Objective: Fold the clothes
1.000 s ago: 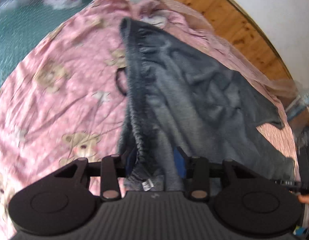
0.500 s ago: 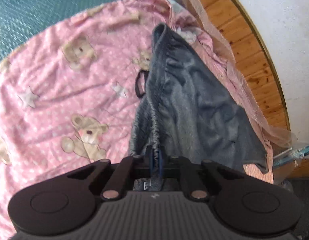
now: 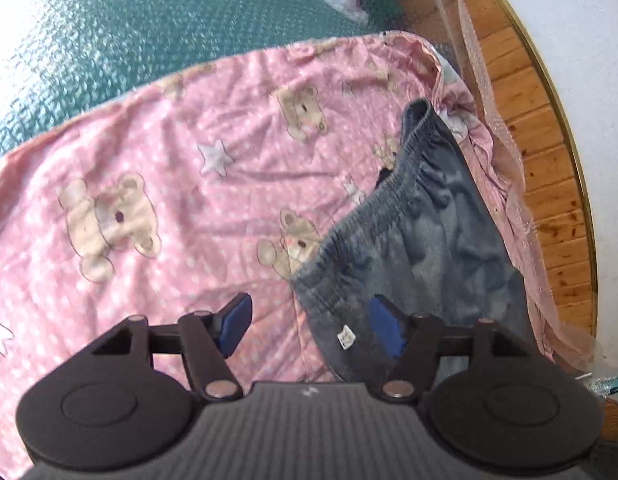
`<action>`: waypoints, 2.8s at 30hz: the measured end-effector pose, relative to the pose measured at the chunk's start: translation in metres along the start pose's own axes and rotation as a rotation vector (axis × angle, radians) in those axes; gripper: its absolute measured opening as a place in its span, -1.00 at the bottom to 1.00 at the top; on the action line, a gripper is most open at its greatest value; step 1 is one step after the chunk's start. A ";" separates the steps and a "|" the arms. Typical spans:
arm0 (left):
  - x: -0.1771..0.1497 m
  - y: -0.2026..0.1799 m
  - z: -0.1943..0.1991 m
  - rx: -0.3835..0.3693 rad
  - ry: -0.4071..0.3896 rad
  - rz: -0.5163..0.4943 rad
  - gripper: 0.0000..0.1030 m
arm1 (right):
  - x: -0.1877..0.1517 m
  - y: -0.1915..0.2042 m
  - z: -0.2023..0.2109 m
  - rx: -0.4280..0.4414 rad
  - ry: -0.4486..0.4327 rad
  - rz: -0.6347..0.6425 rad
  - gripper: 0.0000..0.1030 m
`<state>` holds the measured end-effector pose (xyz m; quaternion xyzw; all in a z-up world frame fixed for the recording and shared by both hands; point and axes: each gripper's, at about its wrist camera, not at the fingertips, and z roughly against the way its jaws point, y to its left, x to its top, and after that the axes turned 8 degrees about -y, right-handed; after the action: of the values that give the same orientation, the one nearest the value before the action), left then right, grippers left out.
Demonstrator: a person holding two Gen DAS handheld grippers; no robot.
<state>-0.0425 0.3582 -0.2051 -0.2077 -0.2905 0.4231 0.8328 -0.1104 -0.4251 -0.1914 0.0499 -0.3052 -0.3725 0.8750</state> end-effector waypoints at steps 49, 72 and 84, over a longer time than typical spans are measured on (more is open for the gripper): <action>0.057 -0.084 0.020 -0.273 -0.209 0.009 -0.72 | 0.277 0.016 0.001 0.349 -0.488 -0.152 -1.00; 0.018 0.004 0.035 0.051 -0.174 0.028 -0.15 | 0.192 -0.074 -0.040 0.031 -0.284 -0.004 -0.63; -0.033 -0.097 -0.043 -0.015 0.032 -0.325 -0.10 | 0.143 0.146 -0.125 0.251 -0.045 0.662 -0.26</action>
<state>0.0265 0.2726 -0.1895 -0.1708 -0.3101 0.2770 0.8933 0.1286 -0.4354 -0.1752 0.0473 -0.3674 -0.0295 0.9284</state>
